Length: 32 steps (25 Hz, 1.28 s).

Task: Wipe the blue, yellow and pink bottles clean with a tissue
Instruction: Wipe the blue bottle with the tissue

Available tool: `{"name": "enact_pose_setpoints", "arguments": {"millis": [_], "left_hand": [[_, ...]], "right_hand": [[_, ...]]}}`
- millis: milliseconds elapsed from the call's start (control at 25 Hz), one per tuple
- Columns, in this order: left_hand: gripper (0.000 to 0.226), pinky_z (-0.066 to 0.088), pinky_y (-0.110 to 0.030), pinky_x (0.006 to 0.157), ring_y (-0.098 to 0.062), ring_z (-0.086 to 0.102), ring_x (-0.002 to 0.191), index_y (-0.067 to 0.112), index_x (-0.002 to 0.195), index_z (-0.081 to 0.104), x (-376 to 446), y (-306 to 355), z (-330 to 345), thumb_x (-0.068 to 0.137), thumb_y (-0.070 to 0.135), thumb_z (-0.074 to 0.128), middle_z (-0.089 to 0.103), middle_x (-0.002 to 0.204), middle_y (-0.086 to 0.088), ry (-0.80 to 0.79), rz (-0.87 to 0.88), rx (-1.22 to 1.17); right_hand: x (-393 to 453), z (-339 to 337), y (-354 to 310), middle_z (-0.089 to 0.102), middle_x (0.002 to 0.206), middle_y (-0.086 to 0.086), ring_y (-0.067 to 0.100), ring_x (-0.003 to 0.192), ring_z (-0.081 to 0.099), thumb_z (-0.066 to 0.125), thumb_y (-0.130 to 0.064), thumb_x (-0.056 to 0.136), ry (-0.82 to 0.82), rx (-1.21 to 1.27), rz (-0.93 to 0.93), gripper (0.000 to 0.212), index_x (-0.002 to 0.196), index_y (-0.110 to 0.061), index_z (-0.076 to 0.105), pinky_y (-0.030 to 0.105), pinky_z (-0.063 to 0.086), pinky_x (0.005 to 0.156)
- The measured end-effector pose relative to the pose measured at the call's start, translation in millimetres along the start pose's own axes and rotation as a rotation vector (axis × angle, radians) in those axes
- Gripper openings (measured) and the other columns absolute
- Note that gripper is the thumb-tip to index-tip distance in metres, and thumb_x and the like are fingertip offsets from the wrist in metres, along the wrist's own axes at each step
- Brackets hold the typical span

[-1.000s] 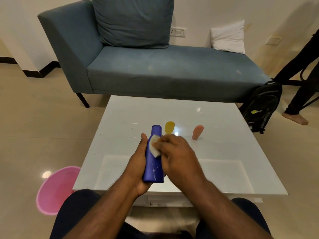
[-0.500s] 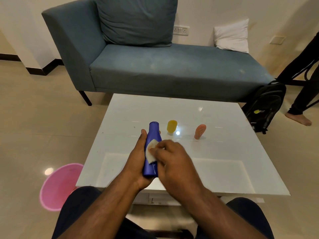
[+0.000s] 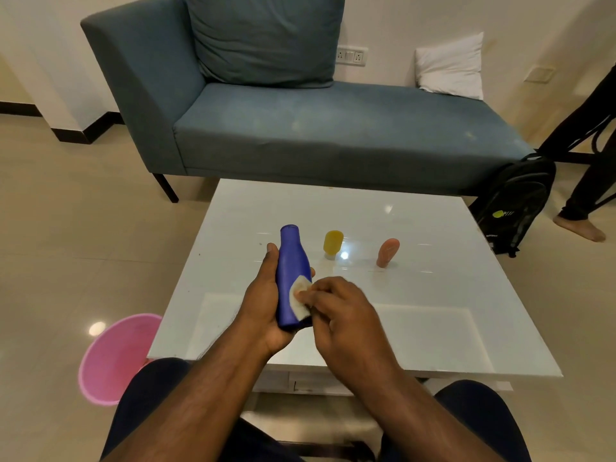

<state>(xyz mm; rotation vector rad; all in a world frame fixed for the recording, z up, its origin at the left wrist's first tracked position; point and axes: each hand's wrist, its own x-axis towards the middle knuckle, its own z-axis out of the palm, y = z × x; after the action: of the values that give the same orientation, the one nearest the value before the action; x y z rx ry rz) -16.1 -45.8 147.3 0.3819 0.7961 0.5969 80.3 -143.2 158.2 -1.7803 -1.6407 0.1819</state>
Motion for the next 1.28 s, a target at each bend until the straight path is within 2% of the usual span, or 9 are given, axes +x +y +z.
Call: {"name": "enact_pose_setpoints", "arguments": {"millis": [80,240,400,600,800,880,1040,1160,1280], "left_hand": [[0.064,0.057,-0.04,0.071,-0.026,0.067,0.076,0.011,0.12,0.065,-0.4,-0.9,0.0,0.087,0.065,0.056,0.071,0.092,-0.013,-0.002,-0.013,-0.019],[0.065,0.055,-0.037,0.068,-0.023,0.066,0.071,0.009,0.122,0.063,2.3,1.4,-0.3,0.088,0.064,0.053,0.072,0.088,-0.012,0.033,0.031,0.013],[0.061,0.059,-0.037,0.061,-0.025,0.07,0.072,0.013,0.121,0.065,-0.1,-0.9,-2.3,0.09,0.064,0.052,0.073,0.096,-0.012,0.011,0.021,-0.006],[0.062,0.058,-0.039,0.072,-0.027,0.068,0.078,0.01,0.126,0.063,-0.6,0.5,-0.8,0.091,0.06,0.053,0.073,0.096,-0.014,0.001,0.038,-0.027],[0.064,0.06,-0.038,0.066,-0.026,0.072,0.08,0.013,0.126,0.065,-2.1,-6.7,3.3,0.09,0.063,0.051,0.074,0.099,-0.014,0.012,0.043,0.093],[0.065,0.06,-0.039,0.068,-0.026,0.071,0.08,0.012,0.128,0.063,-2.7,-1.4,6.5,0.089,0.063,0.053,0.073,0.097,-0.014,0.007,0.036,0.059],[0.069,0.059,-0.039,0.072,-0.027,0.071,0.08,0.008,0.128,0.062,-3.1,5.1,7.2,0.086,0.062,0.056,0.072,0.094,-0.015,-0.022,0.019,0.018],[0.062,0.06,-0.04,0.069,-0.027,0.073,0.079,0.012,0.123,0.066,-5.3,-3.8,11.4,0.089,0.062,0.054,0.075,0.097,-0.015,-0.018,0.032,0.103],[0.057,0.059,-0.043,0.074,-0.028,0.073,0.083,0.016,0.119,0.067,-9.2,-7.0,19.7,0.09,0.062,0.052,0.076,0.102,-0.014,-0.027,0.062,0.16]], "right_hand": [[-0.4,0.9,-4.9,0.06,0.11,-0.002,0.012,0.099,0.052,0.059,-0.016,0.085,0.012,-0.022,0.02,0.026,0.111,-0.02,0.065,0.019,0.046,0.083],[-16.2,0.9,-12.8,0.06,0.113,-0.002,0.013,0.1,0.053,0.066,-0.016,0.081,-0.081,-0.056,-0.079,0.028,0.109,-0.021,0.065,0.02,0.046,0.083],[1.1,-2.8,4.2,0.059,0.102,-0.009,0.006,0.095,0.055,0.061,-0.006,0.085,0.057,0.146,0.105,0.025,0.103,-0.02,0.07,0.019,0.049,0.082],[-17.7,-2.1,-11.1,0.055,0.11,-0.013,0.004,0.101,0.052,0.06,-0.023,0.088,0.018,0.147,0.069,0.022,0.109,-0.025,0.067,0.016,0.048,0.081],[24.3,-8.2,0.2,0.053,0.097,-0.012,0.005,0.09,0.053,0.059,-0.015,0.091,0.1,0.14,0.111,0.014,0.101,-0.016,0.069,0.011,0.045,0.076],[17.8,-5.9,-5.1,0.053,0.101,-0.01,0.006,0.094,0.052,0.058,-0.014,0.092,0.071,0.115,0.095,0.017,0.106,-0.017,0.066,0.01,0.043,0.078],[-12.5,1.2,-11.8,0.058,0.109,-0.005,0.011,0.097,0.054,0.068,-0.015,0.084,0.037,-0.044,-0.035,0.03,0.113,-0.021,0.064,0.016,0.046,0.082],[22.6,-4.9,-3.2,0.054,0.107,-0.008,0.008,0.095,0.054,0.059,-0.019,0.091,0.065,0.066,0.05,0.02,0.11,-0.019,0.064,0.015,0.047,0.083],[56.5,-14.2,2.2,0.053,0.101,-0.011,0.008,0.087,0.056,0.055,-0.024,0.094,0.141,0.096,0.095,0.015,0.103,-0.017,0.065,0.009,0.043,0.077]]}}
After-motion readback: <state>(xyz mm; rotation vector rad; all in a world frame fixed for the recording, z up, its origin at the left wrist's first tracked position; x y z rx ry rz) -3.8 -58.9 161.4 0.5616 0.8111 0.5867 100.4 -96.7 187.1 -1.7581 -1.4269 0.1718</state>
